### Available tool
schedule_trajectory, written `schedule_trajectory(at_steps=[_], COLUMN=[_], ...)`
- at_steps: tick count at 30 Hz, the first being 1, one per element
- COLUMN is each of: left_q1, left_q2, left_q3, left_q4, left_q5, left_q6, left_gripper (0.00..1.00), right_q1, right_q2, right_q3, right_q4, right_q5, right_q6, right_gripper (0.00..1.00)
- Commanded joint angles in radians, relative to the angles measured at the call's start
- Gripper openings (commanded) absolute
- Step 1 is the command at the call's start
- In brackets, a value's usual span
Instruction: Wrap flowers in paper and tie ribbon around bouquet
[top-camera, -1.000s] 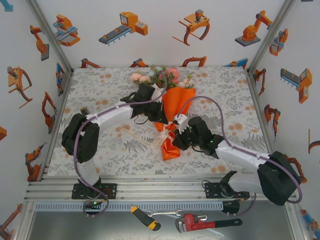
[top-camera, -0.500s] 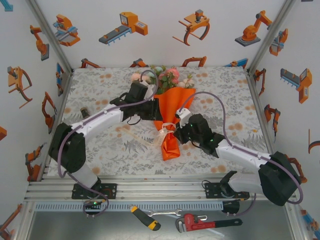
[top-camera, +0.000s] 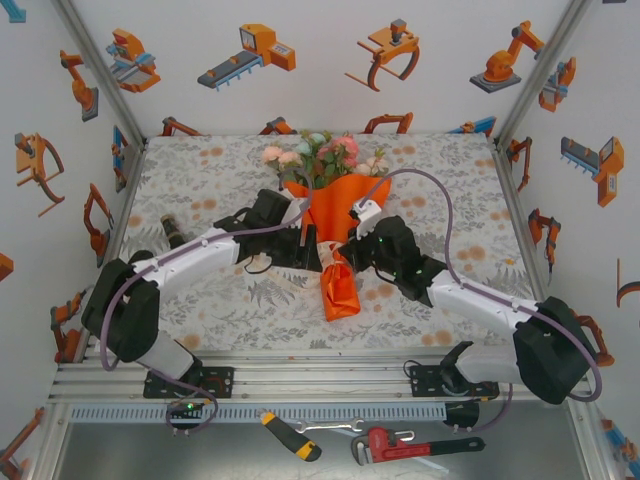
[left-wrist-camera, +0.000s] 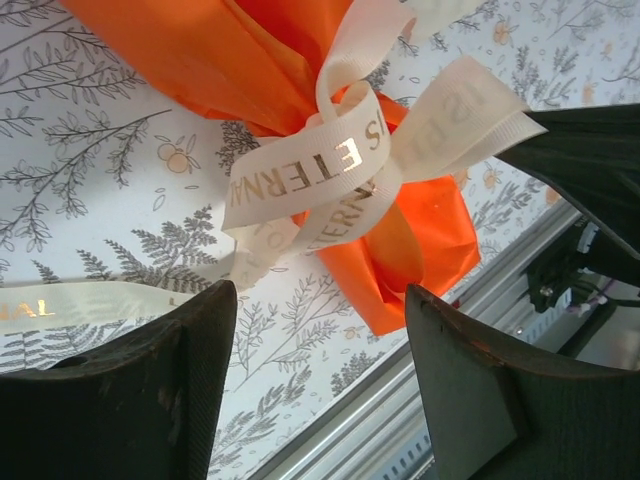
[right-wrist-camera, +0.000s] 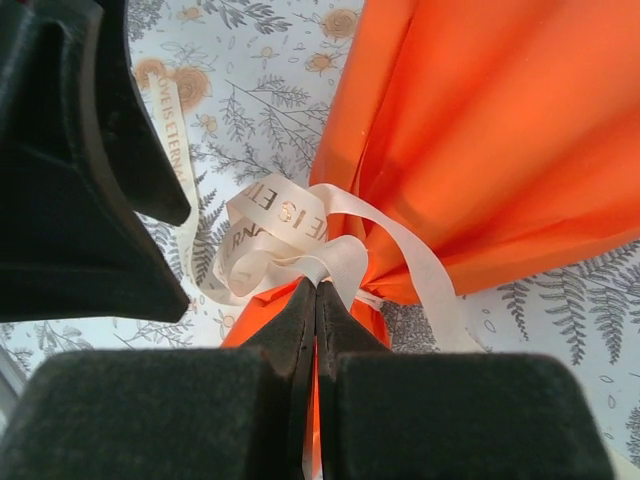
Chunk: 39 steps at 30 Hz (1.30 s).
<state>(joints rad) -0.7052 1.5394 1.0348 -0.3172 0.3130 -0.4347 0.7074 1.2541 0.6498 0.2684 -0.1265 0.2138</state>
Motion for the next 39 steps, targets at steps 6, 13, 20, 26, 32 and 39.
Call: schedule_trajectory(at_steps=[6, 13, 20, 26, 32, 39], left_q1=[-0.002, 0.008, 0.008, 0.009, -0.010, -0.017], left_q2=[0.027, -0.103, -0.264, -0.180, -0.172, -0.179], left_q3=[-0.023, -0.117, -0.263, -0.325, -0.420, -0.491], left_q4=[-0.020, 0.108, 0.392, 0.631, 0.740, 0.812], left_q5=[-0.283, -0.243, 0.026, -0.039, -0.151, -0.211], left_q6=[0.101, 0.121, 0.102, -0.400, -0.859, -1.109], left_gripper=[0.58, 0.55, 0.49, 0.34, 0.34, 0.53], right_q1=[-0.006, -0.006, -0.032, -0.036, -0.036, -0.036], right_q2=[0.062, 0.122, 0.167, 0.194, 0.196, 0.218], right_q3=[0.052, 0.102, 0.142, 0.110, 0.094, 0.086], right_q4=[0.044, 0.013, -0.011, 0.100, 0.118, 0.174], right_q5=[-0.268, -0.322, -0.296, -0.316, -0.336, -0.423], right_q6=[0.099, 0.189, 0.249, 0.320, 0.286, 0.253], right_gripper=[0.02, 0.02, 0.01, 0.01, 0.00, 0.00])
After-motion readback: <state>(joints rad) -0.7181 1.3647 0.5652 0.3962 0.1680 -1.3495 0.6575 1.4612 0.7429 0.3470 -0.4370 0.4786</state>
